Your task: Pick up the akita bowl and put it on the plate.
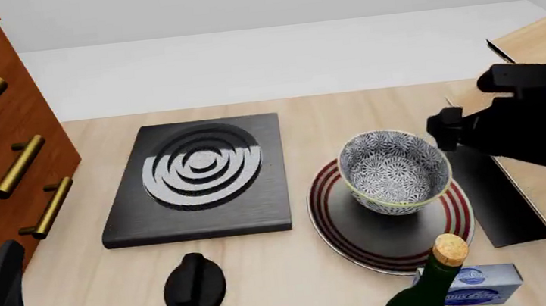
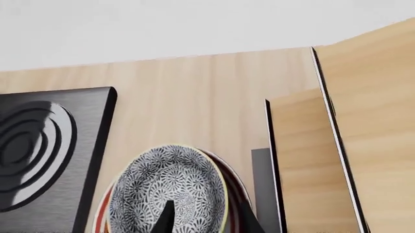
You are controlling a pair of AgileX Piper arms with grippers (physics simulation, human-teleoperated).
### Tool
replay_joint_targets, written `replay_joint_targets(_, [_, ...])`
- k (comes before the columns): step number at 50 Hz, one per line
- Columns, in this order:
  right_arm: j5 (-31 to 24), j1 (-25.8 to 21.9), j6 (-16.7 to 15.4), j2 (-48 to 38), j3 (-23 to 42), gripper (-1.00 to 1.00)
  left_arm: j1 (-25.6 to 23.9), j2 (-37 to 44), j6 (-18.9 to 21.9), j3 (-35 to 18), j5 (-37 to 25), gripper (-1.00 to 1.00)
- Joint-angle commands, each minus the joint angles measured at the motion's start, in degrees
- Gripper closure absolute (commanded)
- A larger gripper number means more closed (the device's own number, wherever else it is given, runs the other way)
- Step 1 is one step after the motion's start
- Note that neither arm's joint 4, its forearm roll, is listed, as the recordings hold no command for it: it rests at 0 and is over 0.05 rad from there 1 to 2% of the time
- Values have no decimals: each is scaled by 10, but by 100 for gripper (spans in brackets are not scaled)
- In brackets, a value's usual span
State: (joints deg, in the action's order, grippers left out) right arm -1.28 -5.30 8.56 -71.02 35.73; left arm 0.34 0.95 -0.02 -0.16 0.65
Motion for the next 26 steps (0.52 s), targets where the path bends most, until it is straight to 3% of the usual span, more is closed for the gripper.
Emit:
replay_joint_targets(1, [-26, 0, -21, 53, 5, -100, -5, 2, 0, -1, 1, -100])
replay_joint_targets(9, [-57, -13, -27, 116, 10, -100, -5, 1, 0, 0, 1, -100])
replay_joint_targets(15, [-72, -54, -15, 172, 13, -100, -4, 2, 0, 0, 2, -100])
replay_joint_targets(26, [-122, -85, -28, 281, 30, -100, -5, 1, 0, 0, 1, -100])
